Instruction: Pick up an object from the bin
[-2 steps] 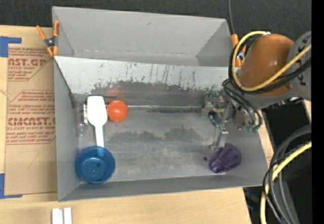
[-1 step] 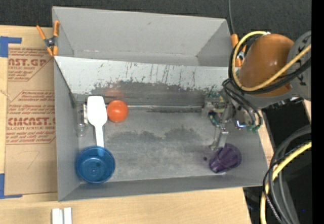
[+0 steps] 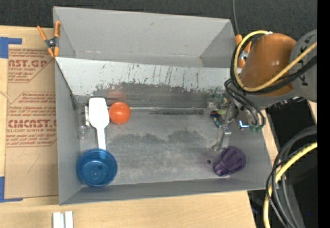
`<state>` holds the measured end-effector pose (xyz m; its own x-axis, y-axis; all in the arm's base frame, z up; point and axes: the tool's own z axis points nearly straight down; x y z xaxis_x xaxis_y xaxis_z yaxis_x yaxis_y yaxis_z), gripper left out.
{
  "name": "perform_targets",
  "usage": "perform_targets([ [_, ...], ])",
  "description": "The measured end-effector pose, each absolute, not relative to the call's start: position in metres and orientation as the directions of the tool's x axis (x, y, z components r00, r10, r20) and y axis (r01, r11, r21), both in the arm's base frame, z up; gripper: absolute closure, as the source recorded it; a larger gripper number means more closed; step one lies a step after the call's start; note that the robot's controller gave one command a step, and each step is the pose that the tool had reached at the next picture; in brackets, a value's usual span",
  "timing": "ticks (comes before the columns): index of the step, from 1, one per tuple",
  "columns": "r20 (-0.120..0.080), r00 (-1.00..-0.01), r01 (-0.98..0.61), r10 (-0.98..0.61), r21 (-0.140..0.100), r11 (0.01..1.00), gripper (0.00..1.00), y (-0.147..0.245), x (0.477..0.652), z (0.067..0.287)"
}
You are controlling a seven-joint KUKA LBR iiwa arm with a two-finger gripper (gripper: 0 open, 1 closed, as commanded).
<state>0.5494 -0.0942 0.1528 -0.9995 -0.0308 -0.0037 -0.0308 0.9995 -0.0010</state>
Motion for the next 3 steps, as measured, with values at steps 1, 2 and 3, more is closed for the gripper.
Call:
perform_targets([
  [1, -0.003, -1.000, -0.023, -0.023, 0.000, 1.000, 0.00, -0.0929, 0.5429, 0.1512],
  [2, -0.006, -0.977, -0.213, -0.213, -0.001, 0.977, 0.00, -0.0982, 0.5422, 0.1491],
  [3, -0.007, -0.978, -0.208, -0.208, -0.001, 0.978, 0.00, -0.0982, 0.5417, 0.1490],
])
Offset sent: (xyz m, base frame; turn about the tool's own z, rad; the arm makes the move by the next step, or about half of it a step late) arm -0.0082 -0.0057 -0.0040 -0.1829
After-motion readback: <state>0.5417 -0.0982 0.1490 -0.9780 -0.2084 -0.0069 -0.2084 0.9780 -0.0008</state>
